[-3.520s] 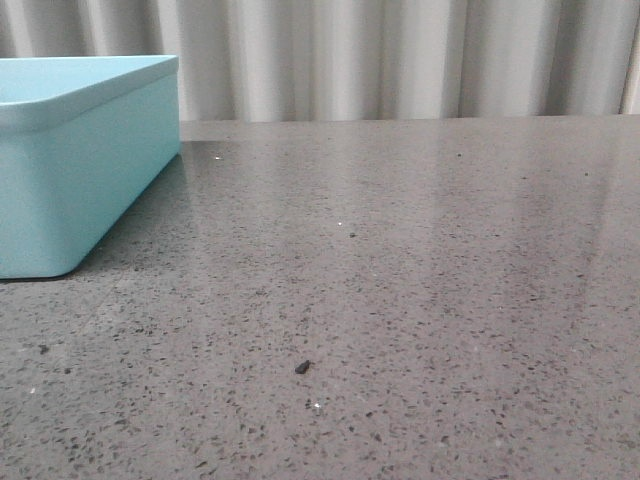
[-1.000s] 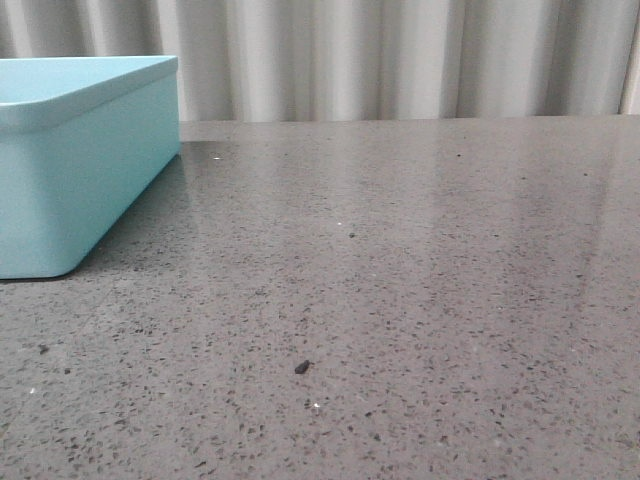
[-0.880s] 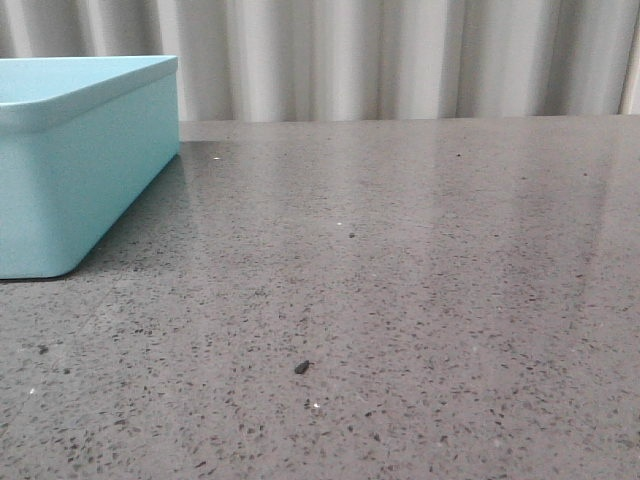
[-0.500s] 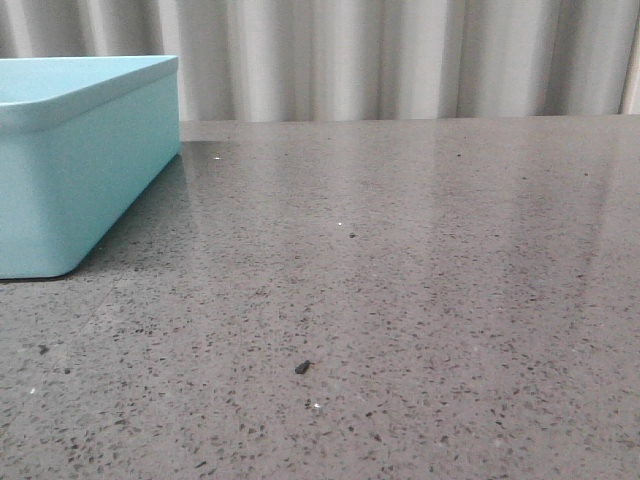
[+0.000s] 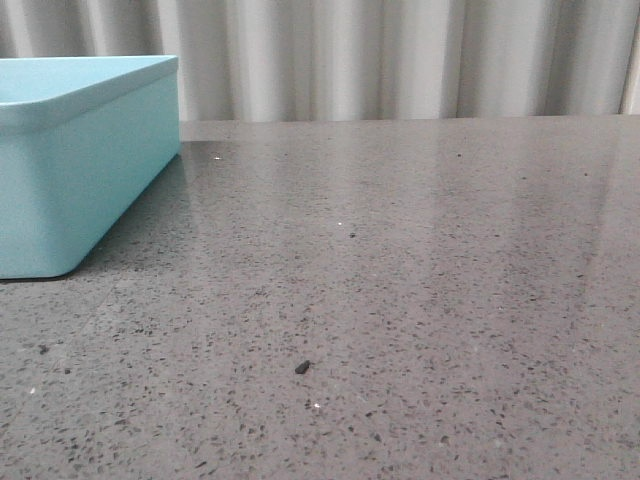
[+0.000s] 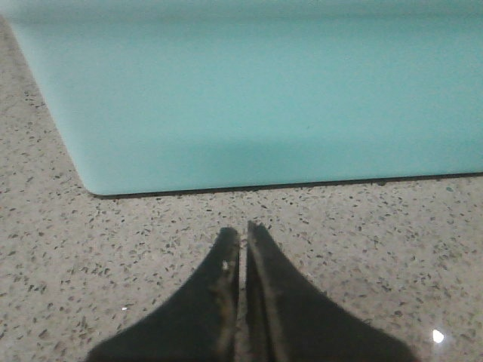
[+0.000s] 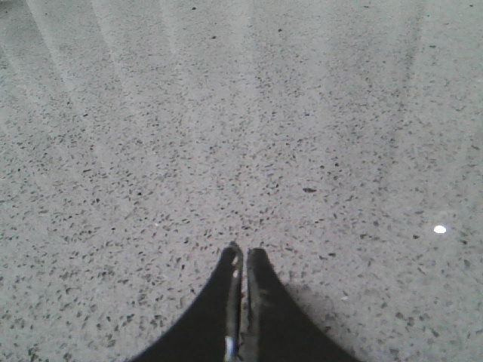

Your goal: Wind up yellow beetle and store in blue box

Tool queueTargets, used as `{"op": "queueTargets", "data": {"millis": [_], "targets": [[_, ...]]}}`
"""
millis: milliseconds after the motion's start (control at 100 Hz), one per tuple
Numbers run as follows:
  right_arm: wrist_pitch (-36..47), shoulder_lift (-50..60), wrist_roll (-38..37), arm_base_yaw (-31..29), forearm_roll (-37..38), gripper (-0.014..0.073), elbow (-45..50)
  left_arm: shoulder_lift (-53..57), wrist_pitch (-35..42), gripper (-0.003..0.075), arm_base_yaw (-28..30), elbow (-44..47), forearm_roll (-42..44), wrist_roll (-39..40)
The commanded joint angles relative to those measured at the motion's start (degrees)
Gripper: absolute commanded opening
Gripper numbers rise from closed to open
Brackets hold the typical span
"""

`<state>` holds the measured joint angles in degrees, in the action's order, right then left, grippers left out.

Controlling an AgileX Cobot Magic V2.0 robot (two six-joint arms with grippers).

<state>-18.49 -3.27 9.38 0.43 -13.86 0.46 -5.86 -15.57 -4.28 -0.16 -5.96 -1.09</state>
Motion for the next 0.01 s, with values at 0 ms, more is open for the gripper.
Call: {"op": "queueTargets", "data": {"millis": [0], "targets": [[2.69, -0.8, 0.06, -0.41, 0.16, -0.0041, 1.54, -0.69, 3.85, -0.0021, -0.01, 1.57, -0.53, 0.49]]}}
